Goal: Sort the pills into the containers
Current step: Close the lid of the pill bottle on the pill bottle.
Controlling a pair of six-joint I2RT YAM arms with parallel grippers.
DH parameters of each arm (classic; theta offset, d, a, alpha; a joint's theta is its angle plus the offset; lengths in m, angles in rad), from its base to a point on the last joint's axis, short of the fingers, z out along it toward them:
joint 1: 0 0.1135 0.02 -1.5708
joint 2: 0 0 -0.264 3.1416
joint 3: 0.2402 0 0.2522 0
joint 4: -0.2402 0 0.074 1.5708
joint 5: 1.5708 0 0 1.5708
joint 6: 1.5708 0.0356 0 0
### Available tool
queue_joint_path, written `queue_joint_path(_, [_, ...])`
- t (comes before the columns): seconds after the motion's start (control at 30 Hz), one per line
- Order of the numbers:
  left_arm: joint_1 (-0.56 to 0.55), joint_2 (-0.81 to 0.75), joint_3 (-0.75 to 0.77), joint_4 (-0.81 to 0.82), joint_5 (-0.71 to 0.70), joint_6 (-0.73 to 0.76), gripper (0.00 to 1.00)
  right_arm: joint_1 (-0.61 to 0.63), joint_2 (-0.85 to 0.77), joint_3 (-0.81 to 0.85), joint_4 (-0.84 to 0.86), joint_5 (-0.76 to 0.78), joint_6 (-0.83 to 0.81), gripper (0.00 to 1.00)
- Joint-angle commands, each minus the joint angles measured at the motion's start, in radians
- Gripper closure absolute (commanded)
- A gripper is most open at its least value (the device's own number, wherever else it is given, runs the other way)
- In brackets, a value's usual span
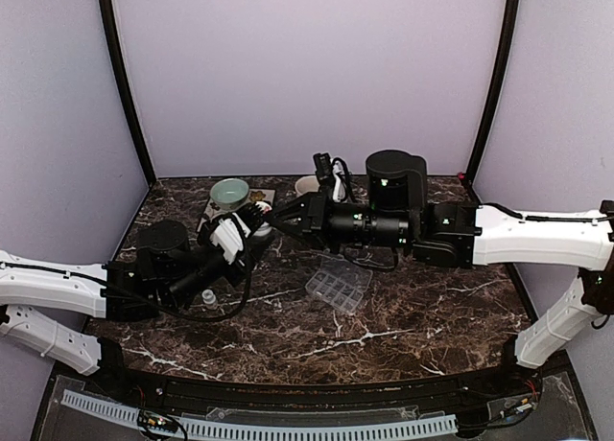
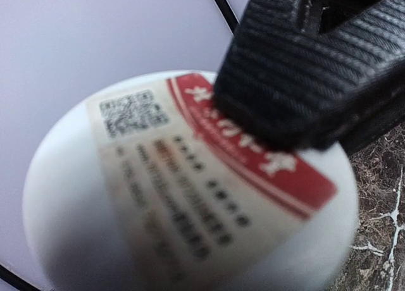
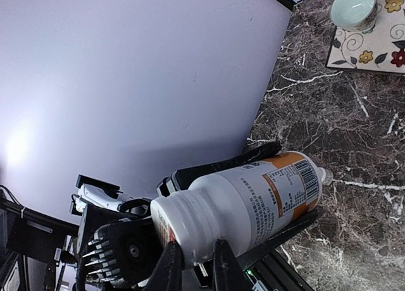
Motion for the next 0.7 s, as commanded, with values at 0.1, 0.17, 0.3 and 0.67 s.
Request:
queue_joint_path(0.1, [-0.043, -0.005, 0.016, 0.100, 0.152, 0.037, 1.00, -0.005, 0.057, -0.083, 0.071, -0.055, 0.021, 1.00])
queue_joint_path(0.17, [-0.043, -0.009, 0.016, 0.099, 0.154, 0.031, 1.00, -0.007, 0.057, -0.096, 0.092, -0.061, 0.026, 1.00])
queue_joint_path(0.3, [-0.043, -0.010, 0.018, 0.094, 0.149, 0.020, 1.00, -0.006, 0.041, -0.125, 0.122, -0.053, 0.029, 1.00])
queue_joint_path(0.67, [-0.042, 0.030, 0.044, 0.090, 0.065, 0.007, 1.00, -0.006, -0.038, -0.188, 0.186, -0.022, 0.031, 0.96])
